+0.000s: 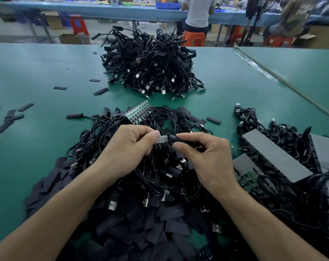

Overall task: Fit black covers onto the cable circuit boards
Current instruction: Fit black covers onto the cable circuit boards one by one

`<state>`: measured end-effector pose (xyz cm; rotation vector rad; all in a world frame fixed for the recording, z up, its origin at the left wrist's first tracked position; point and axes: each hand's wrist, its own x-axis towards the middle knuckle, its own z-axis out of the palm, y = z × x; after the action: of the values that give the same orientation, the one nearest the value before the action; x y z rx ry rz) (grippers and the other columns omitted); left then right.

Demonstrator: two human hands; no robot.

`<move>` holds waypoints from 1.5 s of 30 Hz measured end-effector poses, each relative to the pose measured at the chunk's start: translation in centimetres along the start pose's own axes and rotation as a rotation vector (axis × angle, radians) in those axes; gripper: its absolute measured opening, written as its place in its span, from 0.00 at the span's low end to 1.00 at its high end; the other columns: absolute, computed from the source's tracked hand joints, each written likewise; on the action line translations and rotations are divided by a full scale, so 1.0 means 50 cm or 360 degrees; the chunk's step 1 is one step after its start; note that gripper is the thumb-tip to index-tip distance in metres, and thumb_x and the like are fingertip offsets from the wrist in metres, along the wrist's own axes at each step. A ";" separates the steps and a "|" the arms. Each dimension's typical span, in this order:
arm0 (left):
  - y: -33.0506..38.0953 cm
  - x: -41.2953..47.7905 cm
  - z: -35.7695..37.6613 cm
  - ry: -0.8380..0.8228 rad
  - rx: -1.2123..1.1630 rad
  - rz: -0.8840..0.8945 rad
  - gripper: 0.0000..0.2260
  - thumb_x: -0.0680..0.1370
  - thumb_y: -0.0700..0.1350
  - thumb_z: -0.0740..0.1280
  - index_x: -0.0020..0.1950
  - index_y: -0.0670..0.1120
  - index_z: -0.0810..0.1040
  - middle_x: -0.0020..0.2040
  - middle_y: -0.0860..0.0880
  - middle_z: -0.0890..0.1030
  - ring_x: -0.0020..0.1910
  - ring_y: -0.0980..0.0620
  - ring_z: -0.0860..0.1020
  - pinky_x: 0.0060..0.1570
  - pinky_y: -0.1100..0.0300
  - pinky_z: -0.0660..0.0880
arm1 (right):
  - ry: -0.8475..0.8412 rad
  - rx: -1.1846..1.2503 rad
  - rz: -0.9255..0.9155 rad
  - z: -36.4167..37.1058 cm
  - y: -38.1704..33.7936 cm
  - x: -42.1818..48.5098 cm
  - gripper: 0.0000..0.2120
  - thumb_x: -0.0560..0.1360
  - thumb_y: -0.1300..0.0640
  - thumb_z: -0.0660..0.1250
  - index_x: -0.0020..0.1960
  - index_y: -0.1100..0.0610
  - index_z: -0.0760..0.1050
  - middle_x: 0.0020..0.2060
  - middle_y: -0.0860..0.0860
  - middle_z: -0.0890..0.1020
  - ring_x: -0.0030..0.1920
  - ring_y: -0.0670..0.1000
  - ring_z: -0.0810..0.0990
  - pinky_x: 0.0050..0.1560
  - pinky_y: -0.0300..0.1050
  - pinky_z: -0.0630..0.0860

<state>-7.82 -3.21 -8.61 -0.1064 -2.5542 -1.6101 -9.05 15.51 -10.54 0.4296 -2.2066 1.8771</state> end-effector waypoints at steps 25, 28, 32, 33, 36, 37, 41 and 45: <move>0.004 0.000 -0.012 -0.0075 -0.0220 -0.0076 0.07 0.76 0.39 0.72 0.46 0.50 0.86 0.35 0.52 0.83 0.29 0.60 0.77 0.35 0.71 0.74 | -0.0156 0.0024 0.0171 -0.005 0.010 0.001 0.11 0.68 0.58 0.79 0.47 0.46 0.85 0.38 0.44 0.86 0.37 0.42 0.83 0.44 0.40 0.78; 0.005 0.001 -0.011 -0.0038 -0.0259 -0.0094 0.06 0.76 0.39 0.73 0.48 0.49 0.85 0.34 0.53 0.83 0.29 0.59 0.77 0.34 0.70 0.74 | -0.0226 0.0058 0.0184 -0.005 0.011 0.001 0.10 0.68 0.58 0.79 0.49 0.49 0.85 0.39 0.45 0.87 0.40 0.44 0.84 0.45 0.39 0.78; 0.004 0.002 -0.014 0.0016 -0.0278 -0.0111 0.04 0.74 0.39 0.74 0.47 0.45 0.82 0.33 0.51 0.83 0.28 0.57 0.79 0.33 0.69 0.75 | -0.0220 0.0082 0.0165 -0.004 0.011 0.000 0.11 0.68 0.58 0.79 0.48 0.49 0.85 0.39 0.46 0.87 0.40 0.46 0.85 0.45 0.39 0.80; 0.004 0.002 -0.014 0.0010 -0.0270 -0.0110 0.04 0.74 0.39 0.75 0.46 0.45 0.83 0.33 0.50 0.83 0.28 0.57 0.79 0.33 0.69 0.75 | -0.0206 0.0090 0.0165 -0.005 0.011 0.000 0.11 0.68 0.59 0.79 0.48 0.48 0.85 0.39 0.46 0.87 0.38 0.45 0.84 0.44 0.39 0.79; 0.005 0.003 -0.016 -0.0033 -0.0248 -0.0107 0.03 0.73 0.39 0.75 0.44 0.46 0.84 0.34 0.48 0.84 0.28 0.57 0.79 0.32 0.69 0.74 | -0.0149 0.0076 0.0181 -0.005 0.013 0.000 0.12 0.68 0.59 0.79 0.48 0.47 0.85 0.37 0.44 0.86 0.35 0.41 0.81 0.41 0.36 0.76; 0.005 0.003 -0.017 -0.0050 -0.0240 -0.0107 0.03 0.73 0.39 0.75 0.44 0.46 0.84 0.35 0.48 0.84 0.28 0.57 0.79 0.32 0.69 0.74 | -0.0135 0.0065 0.0190 -0.004 0.014 0.000 0.12 0.68 0.59 0.79 0.48 0.47 0.85 0.37 0.44 0.86 0.35 0.40 0.81 0.41 0.36 0.76; 0.004 0.002 -0.018 -0.0054 -0.0213 -0.0082 0.04 0.73 0.39 0.75 0.44 0.46 0.84 0.35 0.47 0.85 0.27 0.56 0.80 0.33 0.69 0.75 | -0.0166 0.0021 0.0194 -0.006 0.016 0.001 0.11 0.68 0.59 0.79 0.48 0.48 0.85 0.38 0.44 0.87 0.38 0.43 0.83 0.44 0.38 0.78; 0.001 0.002 -0.014 0.0007 -0.0191 -0.0065 0.04 0.74 0.40 0.75 0.44 0.48 0.84 0.31 0.48 0.84 0.27 0.56 0.80 0.33 0.70 0.74 | -0.0236 -0.0029 0.0173 -0.007 0.014 0.000 0.09 0.69 0.58 0.79 0.48 0.49 0.86 0.39 0.45 0.87 0.41 0.46 0.85 0.46 0.42 0.80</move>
<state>-7.84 -3.82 -8.28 -0.0614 -2.4709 -1.7761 -9.29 15.96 -11.11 0.4690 -2.3857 1.9349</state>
